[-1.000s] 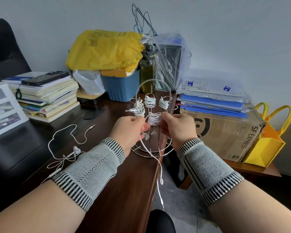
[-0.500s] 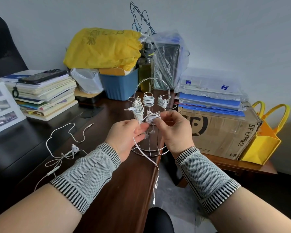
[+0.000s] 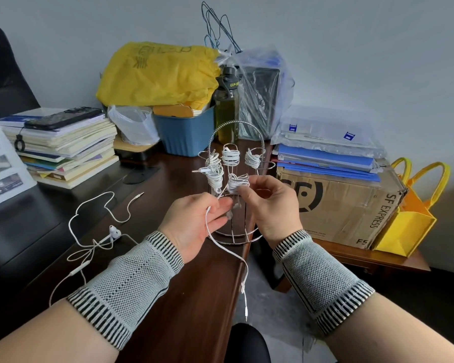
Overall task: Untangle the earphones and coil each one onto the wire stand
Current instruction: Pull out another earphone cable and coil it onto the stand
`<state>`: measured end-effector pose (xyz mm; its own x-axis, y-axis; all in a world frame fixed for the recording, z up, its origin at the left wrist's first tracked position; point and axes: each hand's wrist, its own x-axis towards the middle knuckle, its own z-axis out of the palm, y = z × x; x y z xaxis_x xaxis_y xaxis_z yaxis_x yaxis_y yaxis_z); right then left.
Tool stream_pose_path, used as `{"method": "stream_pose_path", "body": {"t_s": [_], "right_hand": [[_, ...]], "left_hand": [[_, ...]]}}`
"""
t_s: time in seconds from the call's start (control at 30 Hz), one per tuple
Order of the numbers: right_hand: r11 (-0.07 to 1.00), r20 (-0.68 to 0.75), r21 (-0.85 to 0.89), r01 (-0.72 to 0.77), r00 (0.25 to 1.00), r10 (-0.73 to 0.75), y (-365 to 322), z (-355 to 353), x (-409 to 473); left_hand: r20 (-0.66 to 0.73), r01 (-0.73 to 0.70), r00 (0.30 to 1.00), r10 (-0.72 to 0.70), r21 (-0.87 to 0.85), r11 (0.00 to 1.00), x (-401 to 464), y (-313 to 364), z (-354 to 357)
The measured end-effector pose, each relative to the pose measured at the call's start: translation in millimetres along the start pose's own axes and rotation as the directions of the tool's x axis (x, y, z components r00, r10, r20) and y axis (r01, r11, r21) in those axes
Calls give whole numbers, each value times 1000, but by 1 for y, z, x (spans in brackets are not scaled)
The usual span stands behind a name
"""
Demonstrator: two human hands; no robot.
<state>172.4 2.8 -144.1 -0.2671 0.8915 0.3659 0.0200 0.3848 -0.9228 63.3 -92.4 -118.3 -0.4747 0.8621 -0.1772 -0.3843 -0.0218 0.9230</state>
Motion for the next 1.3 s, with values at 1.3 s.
{"method": "stream_pose_path", "body": {"t_s": [1.3], "right_hand": [[889, 61, -226, 398, 917, -395, 21, -2, -17]], "left_hand": [[80, -192, 979, 186, 663, 724, 2, -3, -24]]}}
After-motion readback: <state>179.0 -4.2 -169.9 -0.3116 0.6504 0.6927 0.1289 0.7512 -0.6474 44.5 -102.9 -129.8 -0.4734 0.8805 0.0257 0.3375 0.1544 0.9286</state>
